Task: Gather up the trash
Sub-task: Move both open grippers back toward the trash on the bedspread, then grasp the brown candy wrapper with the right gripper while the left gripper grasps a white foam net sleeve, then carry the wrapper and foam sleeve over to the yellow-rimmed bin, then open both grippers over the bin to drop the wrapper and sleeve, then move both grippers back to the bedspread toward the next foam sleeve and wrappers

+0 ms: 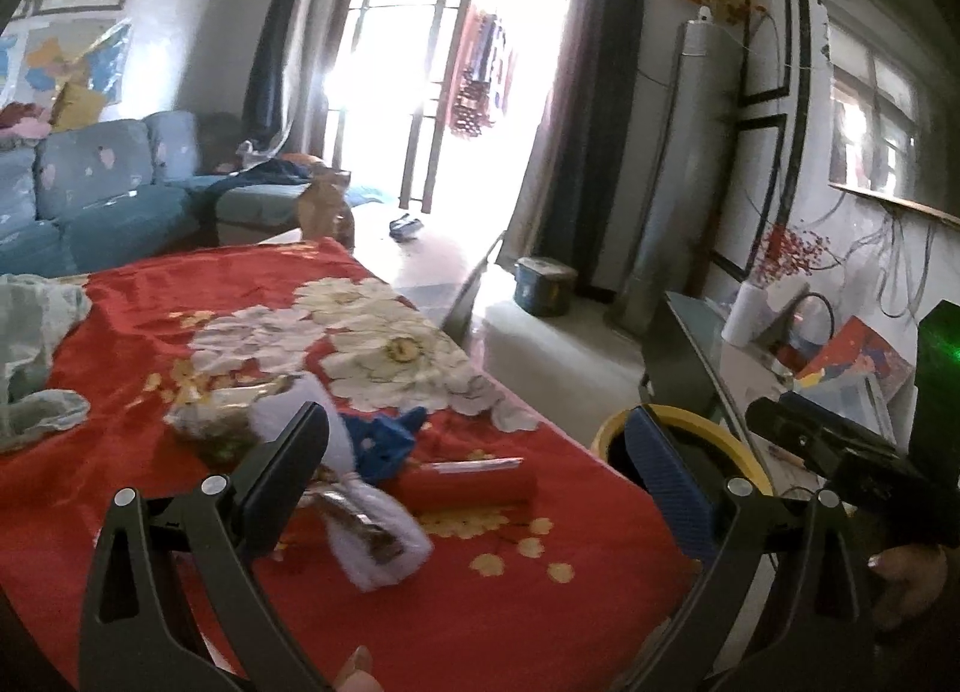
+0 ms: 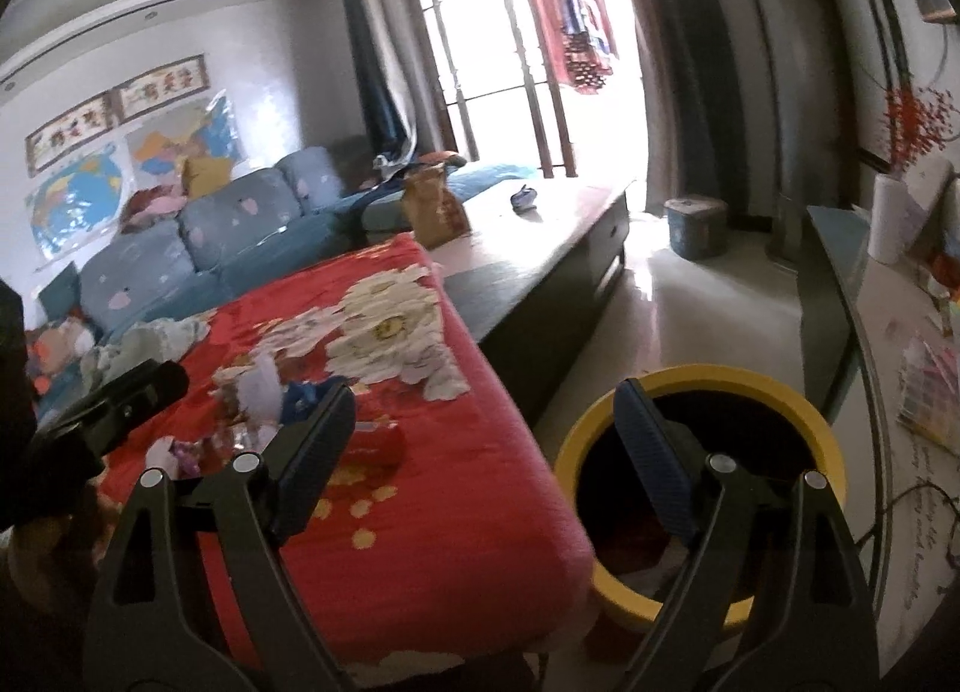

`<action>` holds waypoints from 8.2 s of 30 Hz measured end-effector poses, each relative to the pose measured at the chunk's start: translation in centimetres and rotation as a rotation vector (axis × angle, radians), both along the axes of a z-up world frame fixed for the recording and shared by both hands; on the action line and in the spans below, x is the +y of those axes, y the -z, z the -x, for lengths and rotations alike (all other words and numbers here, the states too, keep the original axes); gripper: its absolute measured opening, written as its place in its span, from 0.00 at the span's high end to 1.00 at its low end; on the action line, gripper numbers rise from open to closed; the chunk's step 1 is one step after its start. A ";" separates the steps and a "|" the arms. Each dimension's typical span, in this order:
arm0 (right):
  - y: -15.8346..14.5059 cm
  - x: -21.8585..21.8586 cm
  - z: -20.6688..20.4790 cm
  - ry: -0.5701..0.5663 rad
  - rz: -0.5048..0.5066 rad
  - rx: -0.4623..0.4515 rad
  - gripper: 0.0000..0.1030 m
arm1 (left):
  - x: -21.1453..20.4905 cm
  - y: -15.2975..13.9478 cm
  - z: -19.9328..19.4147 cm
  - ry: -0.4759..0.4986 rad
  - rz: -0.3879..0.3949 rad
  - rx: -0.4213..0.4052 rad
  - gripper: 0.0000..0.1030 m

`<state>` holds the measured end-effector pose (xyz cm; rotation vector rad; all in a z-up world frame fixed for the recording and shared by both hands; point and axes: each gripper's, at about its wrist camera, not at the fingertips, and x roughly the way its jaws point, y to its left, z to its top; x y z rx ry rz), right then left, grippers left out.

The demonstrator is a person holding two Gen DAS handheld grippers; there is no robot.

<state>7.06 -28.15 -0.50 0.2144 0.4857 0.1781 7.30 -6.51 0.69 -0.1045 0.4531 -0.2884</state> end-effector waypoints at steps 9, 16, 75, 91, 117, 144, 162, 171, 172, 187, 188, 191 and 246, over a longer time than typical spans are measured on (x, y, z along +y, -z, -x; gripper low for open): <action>-0.6 3.8 0.1 -0.109 0.040 -0.009 0.22 | 3.3 -0.5 0.6 -0.069 -0.002 -0.015 0.06; -0.6 6.9 -0.1 -0.190 0.061 -0.002 0.22 | 6.1 -0.1 1.0 -0.133 0.000 0.003 0.06; 5.0 20.0 -6.8 -0.520 0.168 0.213 0.92 | 14.1 8.8 4.3 -0.191 0.119 0.354 0.79; 1.9 17.6 -5.7 -0.497 0.113 0.153 0.92 | 12.7 4.0 4.5 -0.168 0.088 0.214 0.80; -0.7 11.4 -5.4 -0.379 0.068 0.085 0.93 | 6.6 2.1 1.6 -0.027 0.069 0.158 0.80; -1.9 0.6 -5.1 -0.105 -0.014 0.048 0.93 | -2.4 0.8 -1.2 0.161 0.026 0.112 0.80; 0.1 -6.1 -5.5 0.098 -0.067 0.096 0.93 | -8.4 2.3 -2.5 0.283 -0.017 0.140 0.80; 1.4 -8.8 -5.5 0.177 -0.078 0.124 0.93 | -11.6 3.6 -3.2 0.343 -0.042 0.165 0.80; 1.6 -9.2 -5.5 0.186 -0.083 0.127 0.93 | -12.1 3.7 -3.2 0.353 -0.045 0.168 0.80; 4.6 -13.2 -5.8 0.286 -0.109 0.214 0.93 | -17.7 5.9 -4.2 0.467 -0.077 0.206 0.80; 4.7 -13.4 -5.8 0.288 -0.112 0.218 0.93 | -18.1 6.2 -4.5 0.472 -0.077 0.215 0.80; 5.1 -13.8 -5.9 0.295 -0.122 0.229 0.93 | -18.8 6.8 -5.0 0.479 -0.074 0.232 0.80; 1.0 -5.8 -4.6 0.145 -0.052 0.070 0.16 | -4.5 3.0 -5.9 0.062 0.055 0.127 0.06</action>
